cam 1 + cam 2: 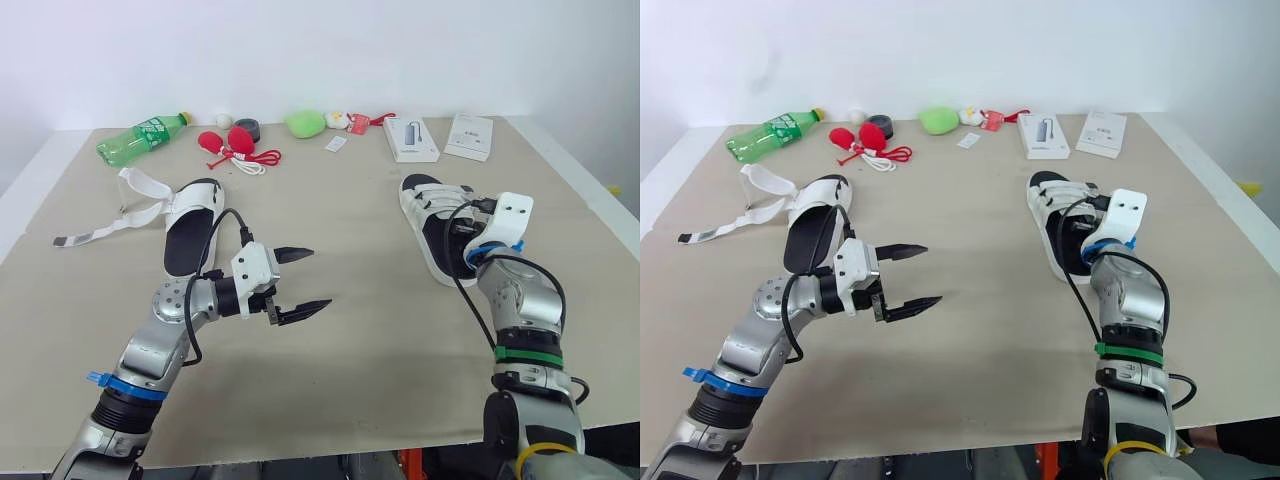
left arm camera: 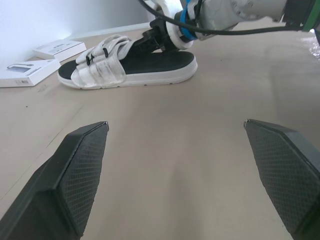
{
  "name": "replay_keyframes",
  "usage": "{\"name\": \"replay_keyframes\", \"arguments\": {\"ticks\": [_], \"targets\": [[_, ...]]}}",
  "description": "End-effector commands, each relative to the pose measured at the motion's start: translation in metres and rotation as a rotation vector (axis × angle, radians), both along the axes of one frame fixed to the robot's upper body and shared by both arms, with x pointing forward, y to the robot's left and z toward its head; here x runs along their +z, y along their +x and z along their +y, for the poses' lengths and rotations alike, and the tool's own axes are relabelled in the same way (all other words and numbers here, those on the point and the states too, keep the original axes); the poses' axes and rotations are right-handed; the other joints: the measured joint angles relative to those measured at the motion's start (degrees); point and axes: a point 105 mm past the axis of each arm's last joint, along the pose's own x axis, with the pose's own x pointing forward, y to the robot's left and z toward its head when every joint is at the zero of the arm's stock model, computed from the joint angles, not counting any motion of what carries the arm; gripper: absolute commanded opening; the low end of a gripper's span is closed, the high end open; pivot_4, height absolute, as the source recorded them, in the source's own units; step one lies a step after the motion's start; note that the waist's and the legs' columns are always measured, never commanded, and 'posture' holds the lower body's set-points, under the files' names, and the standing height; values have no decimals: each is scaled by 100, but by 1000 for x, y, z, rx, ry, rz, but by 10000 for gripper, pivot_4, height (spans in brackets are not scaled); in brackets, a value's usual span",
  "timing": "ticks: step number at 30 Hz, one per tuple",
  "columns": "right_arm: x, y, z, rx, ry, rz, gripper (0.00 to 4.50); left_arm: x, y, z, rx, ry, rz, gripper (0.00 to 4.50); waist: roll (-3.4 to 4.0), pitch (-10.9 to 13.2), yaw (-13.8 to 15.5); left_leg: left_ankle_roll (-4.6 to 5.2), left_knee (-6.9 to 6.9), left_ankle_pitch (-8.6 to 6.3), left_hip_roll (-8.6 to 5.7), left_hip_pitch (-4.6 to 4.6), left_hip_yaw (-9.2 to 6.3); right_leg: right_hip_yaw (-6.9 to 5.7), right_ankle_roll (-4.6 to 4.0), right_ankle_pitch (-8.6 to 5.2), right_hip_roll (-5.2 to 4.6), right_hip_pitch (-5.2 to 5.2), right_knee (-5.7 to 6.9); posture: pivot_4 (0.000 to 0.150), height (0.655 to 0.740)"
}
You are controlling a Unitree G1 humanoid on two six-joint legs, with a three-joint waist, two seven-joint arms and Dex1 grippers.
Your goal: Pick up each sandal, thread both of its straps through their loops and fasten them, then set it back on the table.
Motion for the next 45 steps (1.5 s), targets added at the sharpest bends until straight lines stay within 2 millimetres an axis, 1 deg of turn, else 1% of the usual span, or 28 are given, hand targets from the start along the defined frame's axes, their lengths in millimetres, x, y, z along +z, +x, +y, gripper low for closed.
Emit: {"name": "replay_keyframes", "arguments": {"ticks": [1,3,4,6,8,11,13,16,17,20,23,25,26,29,32,33,35,37,39,41,45], "targets": [[4,-9,19,208,-58,32,31396,6,-4,-4,-23,6,-46,45000,0,0,2,0,0,0,0,0,0,0,0,0,0,0,0,1500,7400],[5,-15,22,296,-108,60,39898,5,-5,-4,-26,10,-44,45000,0,0,1,0,0,0,-1,0,1,1,0,-1,-2,0,-1,1500,7400],[6,-20,25,368,-146,81,44590,4,-5,-4,-29,15,-42,45000,0,0,0,0,0,0,-1,0,1,1,0,-1,-1,0,-2,1500,7400],[7,-31,28,511,-237,121,44590,2,-6,-4,-35,24,-43,45000,1,0,0,0,0,0,-1,-1,2,3,0,-1,-1,-1,-3,1500,7400],[10,-46,37,700,-279,153,44590,2,-6,-4,-37,25,-44,45000,1,0,0,0,0,-1,0,-1,3,2,-2,-2,-1,-2,-5,1500,7400],[24,-71,47,976,-288,150,44590,3,-4,-2,-33,22,-45,45000,0,1,-3,2,-1,-2,0,-1,4,3,-2,-4,-2,-1,-8,1500,7400],[36,-82,53,1104,-292,108,44590,4,-2,-1,-26,19,-46,45000,0,1,-23,5,-1,-4,0,0,7,6,-2,-4,-1,-3,-9,1500,7400],[59,-82,60,1185,-270,-20,44590,5,1,1,-9,13,-49,45000,-3,3,-30,6,-1,-5,1,3,7,5,-3,-3,0,-3,-9,1500,7400],[64,-81,63,1208,-278,-56,44590,6,2,1,-5,11,-50,45000,-3,3,-30,6,0,-5,1,3,6,4,-3,-3,-1,-2,-9,1500,7400],[69,-80,77,1287,-299,-106,44590,6,2,2,2,10,-53,45000,-5,4,-18,6,11,-5,-1,-1,8,6,1,1,-2,-1,-9,1500,7400],[75,-82,101,1382,-246,-158,44590,5,2,6,18,8,-52,45000,-6,5,-16,5,12,-5,-1,-3,7,5,1,0,-2,-1,-10,1500,7400],[75,-82,119,1430,-202,-175,44590,5,2,8,30,7,-49,45000,-6,5,-18,5,9,-6,0,-2,6,5,1,0,0,-2,-10,1500,7400],[72,-78,131,1423,-176,-184,44590,5,3,11,40,7,-50,45000,-6,5,-22,5,5,-6,0,-2,5,5,1,-1,0,-3,-10,1500,7400],[68,-77,162,1453,-86,-208,44590,6,6,17,70,6,-55,45000,-6,5,-16,5,1,-5,1,-4,4,5,0,-1,2,-6,-10,1500,7400],[62,-78,184,1470,-54,-245,44590,10,10,24,105,-21,-51,45000,-6,5,-14,5,0,-5,2,-5,1,1,0,-1,4,-5,-10,1500,7400],[59,-81,190,1506,-50,-250,44590,12,13,28,128,-37,-44,45000,-6,5,-14,5,1,-5,1,-5,1,1,1,-1,3,-5,-10,1500,7400],[55,-83,197,1548,-47,-269,44590,15,17,35,175,-56,-39,45000,-7,5,17,4,1,-6,0,-8,1,1,3,-1,1,-4,-10,1500,7400],[55,-79,201,1567,-53,-298,44590,20,26,47,269,-70,-58,45000,-7,4,20,4,2,-6,0,-8,1,0,3,-1,2,-3,-10,1500,7400],[54,-76,203,1590,-95,-315,44590,28,31,58,354,-95,-69,45000,-8,5,4,4,2,-6,1,-6,1,0,3,0,3,-3,-10,1500,7400],[52,-75,203,1627,-133,-317,44590,33,32,67,433,-114,-71,45000,-8,5,0,5,3,-5,2,-3,1,0,2,6,4,-3,-10,1500,7400],[44,-73,204,1688,-230,-324,44590,29,26,82,598,-138,1,45000,-8,5,-12,3,2,-6,3,-4,1,1,9,4,4,-2,-10,1500,7400]]}}
